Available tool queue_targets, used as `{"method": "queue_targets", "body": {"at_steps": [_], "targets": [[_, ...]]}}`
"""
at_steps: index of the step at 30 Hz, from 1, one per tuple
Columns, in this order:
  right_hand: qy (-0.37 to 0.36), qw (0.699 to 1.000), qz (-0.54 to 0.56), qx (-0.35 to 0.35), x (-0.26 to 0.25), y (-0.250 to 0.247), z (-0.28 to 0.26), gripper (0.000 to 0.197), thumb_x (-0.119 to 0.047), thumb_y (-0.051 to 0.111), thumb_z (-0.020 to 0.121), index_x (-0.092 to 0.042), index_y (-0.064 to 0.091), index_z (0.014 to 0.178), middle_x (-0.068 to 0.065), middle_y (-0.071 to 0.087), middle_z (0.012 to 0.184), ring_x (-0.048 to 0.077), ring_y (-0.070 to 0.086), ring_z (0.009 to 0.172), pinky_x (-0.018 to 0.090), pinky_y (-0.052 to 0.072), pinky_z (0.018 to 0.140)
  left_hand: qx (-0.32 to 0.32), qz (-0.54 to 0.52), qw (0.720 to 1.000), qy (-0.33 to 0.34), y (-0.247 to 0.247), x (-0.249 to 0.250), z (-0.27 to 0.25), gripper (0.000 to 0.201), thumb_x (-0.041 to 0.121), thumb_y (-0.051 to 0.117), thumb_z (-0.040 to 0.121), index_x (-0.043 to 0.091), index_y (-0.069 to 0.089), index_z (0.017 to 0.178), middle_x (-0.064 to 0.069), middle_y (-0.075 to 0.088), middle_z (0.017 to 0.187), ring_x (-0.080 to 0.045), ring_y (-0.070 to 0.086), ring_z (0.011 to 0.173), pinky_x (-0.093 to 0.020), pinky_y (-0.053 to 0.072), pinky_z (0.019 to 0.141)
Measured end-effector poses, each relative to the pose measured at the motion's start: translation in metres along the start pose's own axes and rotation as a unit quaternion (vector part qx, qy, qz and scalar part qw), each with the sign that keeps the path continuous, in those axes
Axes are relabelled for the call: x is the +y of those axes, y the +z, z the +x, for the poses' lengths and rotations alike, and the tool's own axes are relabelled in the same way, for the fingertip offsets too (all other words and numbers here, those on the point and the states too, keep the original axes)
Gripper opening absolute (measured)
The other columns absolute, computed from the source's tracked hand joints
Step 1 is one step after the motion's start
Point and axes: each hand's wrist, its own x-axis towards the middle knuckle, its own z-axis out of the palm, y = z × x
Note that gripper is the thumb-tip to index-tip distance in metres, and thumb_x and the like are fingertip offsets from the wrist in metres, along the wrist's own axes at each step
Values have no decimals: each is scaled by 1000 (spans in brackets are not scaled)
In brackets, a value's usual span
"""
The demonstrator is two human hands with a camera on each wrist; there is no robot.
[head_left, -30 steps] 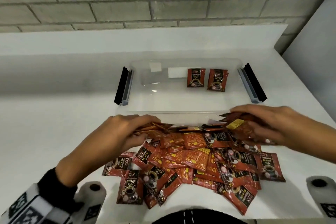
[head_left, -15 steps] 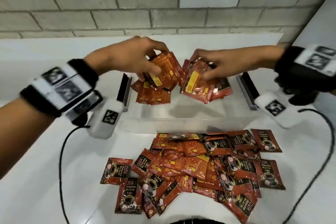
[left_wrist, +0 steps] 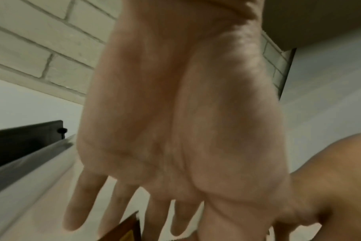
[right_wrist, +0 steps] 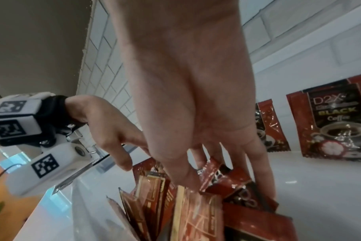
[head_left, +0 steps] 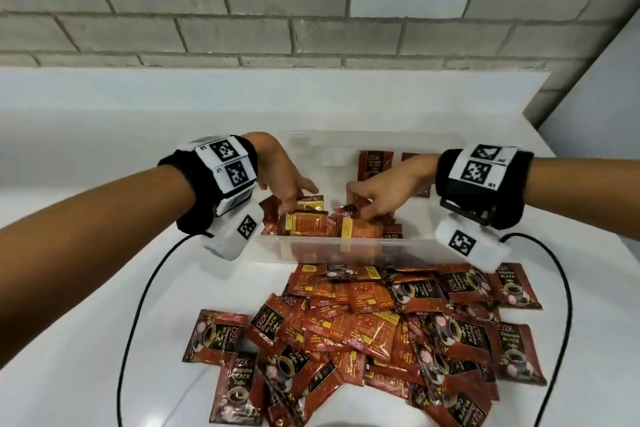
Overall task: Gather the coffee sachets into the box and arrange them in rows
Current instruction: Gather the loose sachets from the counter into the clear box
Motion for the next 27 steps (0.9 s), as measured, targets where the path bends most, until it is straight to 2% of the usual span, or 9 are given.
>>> {"method": "queue_targets", "body": {"at_steps": [3, 7, 11, 15, 17, 20, 23, 25, 27], "targets": [[-3, 999, -42, -9, -3, 3, 3, 52, -25, 46, 99, -14, 26, 145, 10, 47, 134, 20, 50, 113, 32, 44, 94, -20, -27, 999, 10, 5, 1, 4, 90, -2, 47, 88, 34, -6, 150, -2, 4, 160, -25, 10, 146, -45, 22, 117], [-3, 998, -68, -7, -5, 3, -5, 65, -27, 44, 99, -20, 6, 152, 9, 19, 157, 26, 25, 141, 36, 27, 110, 20, -59, 998, 27, 10, 3, -6, 91, -4, 44, 91, 39, -12, 148, -3, -4, 160, -25, -1, 147, -43, 16, 116], [-56, 995, -74, 48, -2, -8, -39, 53, -35, 43, 99, -24, 24, 148, 0, 30, 153, 16, 34, 135, 31, 31, 106, 112, -90, 987, 73, 9, 2, -39, 67, 6, 43, 96, 33, 14, 150, 2, 16, 158, -21, 16, 145, -39, 20, 113], [-112, 989, -57, 76, 3, -9, -93, 44, -42, 46, 94, -34, 41, 137, -12, 51, 135, -2, 52, 112, 19, 44, 93, 246, -69, 956, 142, 20, 10, -77, 42, 26, 49, 97, 38, 40, 136, 13, 48, 137, -5, 46, 123, -22, 34, 98], [-130, 987, -34, 85, 9, 0, -117, 45, -48, 47, 88, -39, 44, 132, -19, 54, 130, -6, 54, 112, 27, 46, 99, 270, -67, 941, 191, 34, 15, -92, 36, 30, 52, 95, 42, 46, 128, 20, 53, 126, 4, 51, 114, -20, 41, 95], [-142, 985, -32, 92, 23, 26, -142, 47, -59, 48, 81, -47, 44, 127, -25, 55, 123, -10, 53, 111, 25, 46, 100, 251, -44, 938, 236, 62, 22, -102, 37, 39, 57, 89, 45, 47, 125, 26, 53, 122, 8, 52, 109, -22, 46, 94], [-100, 991, -54, 76, 44, 65, -153, 58, -75, 49, 73, -61, 30, 126, -34, 44, 128, -8, 48, 115, 26, 45, 100, 205, 9, 955, 215, 108, 23, -85, 48, 43, 61, 85, 48, 39, 128, 30, 40, 123, 3, 44, 114, -21, 42, 95], [-51, 995, -62, 52, 57, 103, -154, 73, -75, 56, 67, -73, 9, 124, -46, 20, 131, -9, 35, 122, 30, 40, 105, 182, 47, 958, 217, 146, 26, -66, 66, 39, 67, 82, 52, 28, 134, 25, 31, 125, -2, 36, 122, -23, 39, 98], [-20, 994, -94, 47, 60, 143, -151, 94, -67, 63, 68, -75, -15, 119, -44, -6, 135, -1, 11, 135, 42, 31, 113, 173, 85, 957, 219, 176, 30, -50, 85, 39, 69, 80, 60, 11, 138, 21, 15, 142, -6, 20, 129, -32, 36, 106]]}}
